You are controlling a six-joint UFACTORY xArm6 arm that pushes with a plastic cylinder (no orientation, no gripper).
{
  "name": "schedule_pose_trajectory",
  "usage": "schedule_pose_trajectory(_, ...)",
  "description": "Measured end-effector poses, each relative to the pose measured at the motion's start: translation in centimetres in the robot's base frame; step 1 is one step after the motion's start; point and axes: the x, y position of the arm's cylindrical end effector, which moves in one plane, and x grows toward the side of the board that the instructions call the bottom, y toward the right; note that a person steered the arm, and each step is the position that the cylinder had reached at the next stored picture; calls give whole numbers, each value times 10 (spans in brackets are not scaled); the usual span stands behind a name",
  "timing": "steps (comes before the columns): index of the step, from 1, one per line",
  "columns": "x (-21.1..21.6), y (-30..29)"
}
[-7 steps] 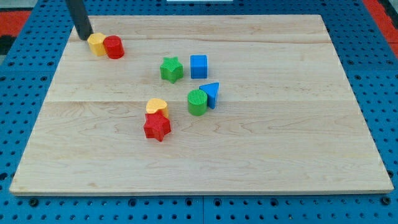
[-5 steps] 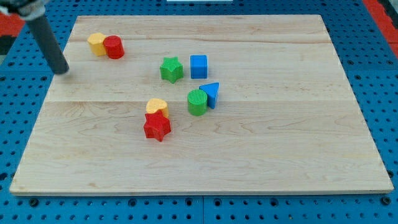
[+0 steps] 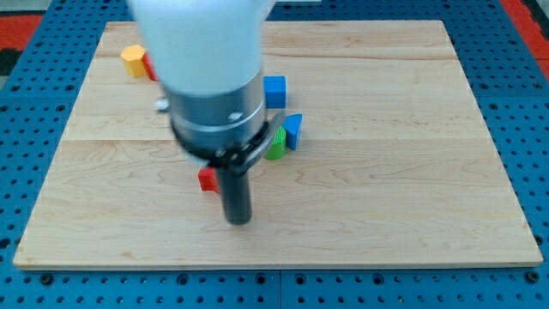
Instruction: Push red star along with yellow heart below green star
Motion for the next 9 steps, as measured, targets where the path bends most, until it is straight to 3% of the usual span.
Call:
schedule_pose_trajectory(1,-18,-14)
schedule_pose_trajectory(3,-3,-2)
schedule_pose_trajectory(5,21,-40)
schedule_pose_trajectory(9,-89,-11)
